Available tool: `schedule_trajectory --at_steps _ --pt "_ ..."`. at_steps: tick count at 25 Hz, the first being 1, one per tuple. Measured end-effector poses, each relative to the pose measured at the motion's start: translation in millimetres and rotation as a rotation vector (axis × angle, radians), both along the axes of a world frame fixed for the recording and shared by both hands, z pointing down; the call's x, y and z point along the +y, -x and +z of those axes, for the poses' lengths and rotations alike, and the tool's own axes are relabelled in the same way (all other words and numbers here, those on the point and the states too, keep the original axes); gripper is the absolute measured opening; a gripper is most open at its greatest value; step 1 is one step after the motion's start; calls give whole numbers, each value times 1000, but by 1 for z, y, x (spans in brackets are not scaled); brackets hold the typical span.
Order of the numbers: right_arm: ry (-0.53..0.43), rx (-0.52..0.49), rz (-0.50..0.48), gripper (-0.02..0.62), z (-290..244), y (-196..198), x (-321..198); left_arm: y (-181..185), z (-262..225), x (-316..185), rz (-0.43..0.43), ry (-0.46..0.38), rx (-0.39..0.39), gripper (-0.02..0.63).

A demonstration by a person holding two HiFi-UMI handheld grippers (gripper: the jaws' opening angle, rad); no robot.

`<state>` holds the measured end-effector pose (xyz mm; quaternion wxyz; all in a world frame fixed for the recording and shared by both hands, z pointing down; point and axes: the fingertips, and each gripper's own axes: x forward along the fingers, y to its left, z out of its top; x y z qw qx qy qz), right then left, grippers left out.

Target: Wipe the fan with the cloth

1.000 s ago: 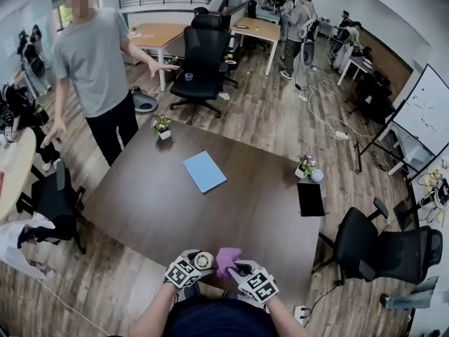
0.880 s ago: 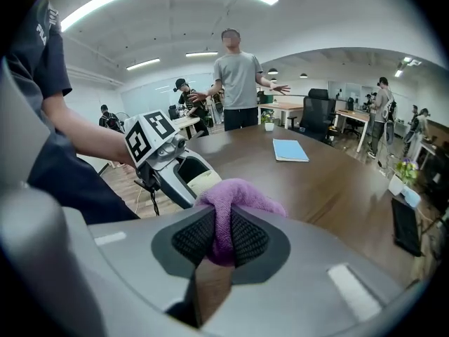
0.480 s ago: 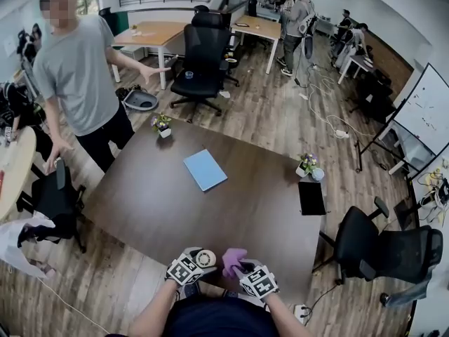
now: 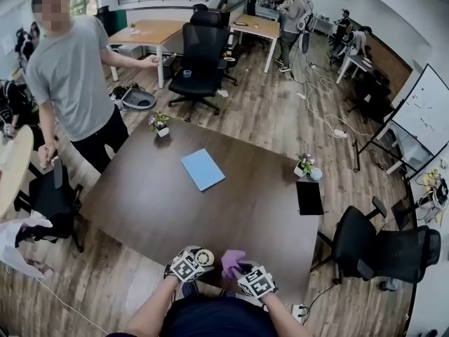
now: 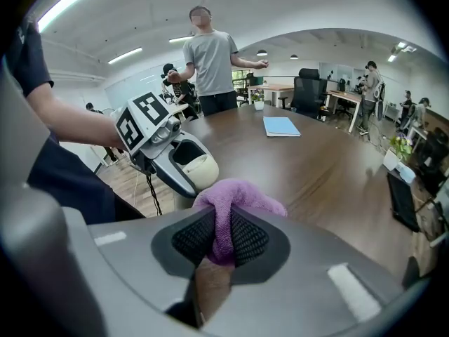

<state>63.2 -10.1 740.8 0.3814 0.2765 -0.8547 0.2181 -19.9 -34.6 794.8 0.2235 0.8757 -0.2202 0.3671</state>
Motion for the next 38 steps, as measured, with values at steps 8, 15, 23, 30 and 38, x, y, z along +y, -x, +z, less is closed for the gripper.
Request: schedule_trajectory --at_steps 8,15,23,30,38 --pt "22 14 30 63 13 -7 -3 0 34 -6 -7 -1 -78 377" --pt "59 14 151 63 35 -18 -24 -1 44 -19 -23 -8 -116 376" --pt "71 44 215 63 58 -29 -46 -1 51 -39 -35 6 -138 376" --pt "102 54 234 63 71 -32 -54 -2 61 -44 12 21 -162 376" --pt "130 75 250 63 83 -37 -61 -6 66 -50 43 36 -188 376"
